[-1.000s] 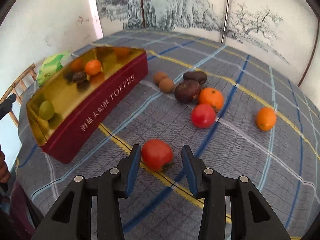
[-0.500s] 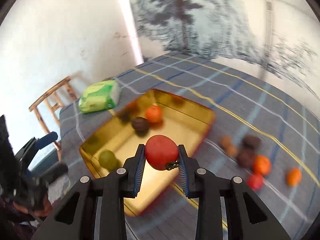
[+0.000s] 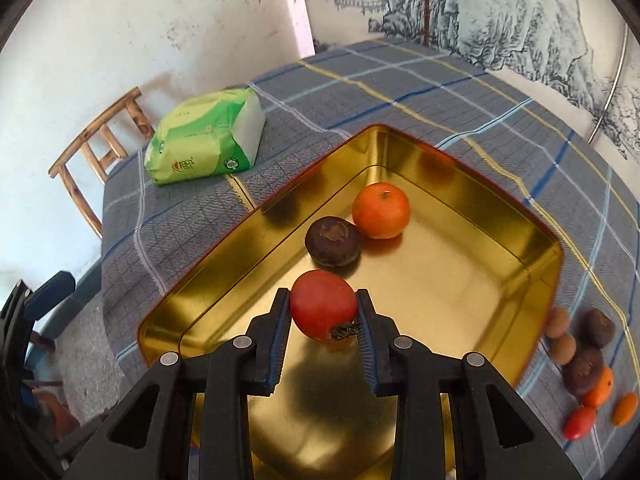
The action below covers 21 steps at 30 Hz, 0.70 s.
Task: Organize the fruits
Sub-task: 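Carry the red tomato into the tin and open the right gripper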
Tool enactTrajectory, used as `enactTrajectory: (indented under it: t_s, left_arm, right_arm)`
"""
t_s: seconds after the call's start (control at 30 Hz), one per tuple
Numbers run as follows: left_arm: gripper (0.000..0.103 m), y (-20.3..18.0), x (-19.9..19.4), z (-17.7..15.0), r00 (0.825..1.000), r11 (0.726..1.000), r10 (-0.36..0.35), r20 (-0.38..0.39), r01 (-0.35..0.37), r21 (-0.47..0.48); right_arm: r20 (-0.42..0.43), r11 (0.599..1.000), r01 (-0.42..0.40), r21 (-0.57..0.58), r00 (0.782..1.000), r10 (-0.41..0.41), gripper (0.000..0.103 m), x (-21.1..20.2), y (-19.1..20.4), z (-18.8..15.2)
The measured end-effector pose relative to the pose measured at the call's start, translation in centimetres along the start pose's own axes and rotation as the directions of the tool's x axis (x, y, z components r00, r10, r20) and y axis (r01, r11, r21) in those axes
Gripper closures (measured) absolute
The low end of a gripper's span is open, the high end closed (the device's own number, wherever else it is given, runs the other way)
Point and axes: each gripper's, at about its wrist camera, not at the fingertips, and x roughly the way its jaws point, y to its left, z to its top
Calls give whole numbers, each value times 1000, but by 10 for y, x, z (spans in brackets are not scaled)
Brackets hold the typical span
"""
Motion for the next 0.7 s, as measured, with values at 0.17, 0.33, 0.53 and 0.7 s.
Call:
enactTrajectory:
  t_s: [0.17,0.33,0.53,0.7]
  left_arm:
    - [2,3,7,-3,999,1000,9,-32,-9,-5]
    - [2,4,11,-6,998,1000,11,-55,-11,-9]
    - [2,2,13,-9,997,1000,13,-74,-14,-6]
    - [2,-1,11,-7,998,1000,4,-65,-4,-1]
  right_arm:
    - [-27,1000,-1,1,1000,1,70,10,5,7]
    - [-27,1000,-11,16,1000,12,70,16,6,11]
    - [57,995,-83,53,995,80,69,3,4,15]
    - [156,991,-114,67,983,102,69,-25,-4,-7]
